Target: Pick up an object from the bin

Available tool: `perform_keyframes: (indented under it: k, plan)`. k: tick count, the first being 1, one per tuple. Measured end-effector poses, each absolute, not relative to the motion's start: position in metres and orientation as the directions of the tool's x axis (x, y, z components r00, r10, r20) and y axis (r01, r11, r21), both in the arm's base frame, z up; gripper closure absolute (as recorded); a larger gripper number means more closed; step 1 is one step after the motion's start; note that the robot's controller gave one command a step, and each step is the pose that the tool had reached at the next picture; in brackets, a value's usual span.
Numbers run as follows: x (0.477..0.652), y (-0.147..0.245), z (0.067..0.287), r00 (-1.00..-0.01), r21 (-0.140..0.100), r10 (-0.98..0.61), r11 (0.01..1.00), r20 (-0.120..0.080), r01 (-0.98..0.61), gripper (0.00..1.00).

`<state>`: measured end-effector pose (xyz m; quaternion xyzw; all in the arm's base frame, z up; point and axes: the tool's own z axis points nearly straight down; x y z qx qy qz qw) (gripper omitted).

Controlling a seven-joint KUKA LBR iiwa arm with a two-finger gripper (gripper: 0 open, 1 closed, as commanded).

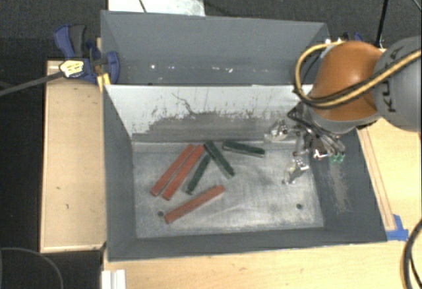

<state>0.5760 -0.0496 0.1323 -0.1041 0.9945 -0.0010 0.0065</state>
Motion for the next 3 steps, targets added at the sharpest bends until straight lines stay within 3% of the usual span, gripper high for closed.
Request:
perform_keyframes:
  k: [1, 2, 3]
  plan:
    - [0.567, -0.033, 0.118, -0.986, 0.004, -0.169, 0.986, 0.003, -0.169, 0.0]
    - [0.591, 0.008, 0.085, -0.982, 0.0, -0.191, 0.982, -0.005, -0.191, 1.0]
    - [0.591, 0.008, 0.085, -0.981, 0.0, -0.192, 0.981, -0.001, -0.192, 0.0]
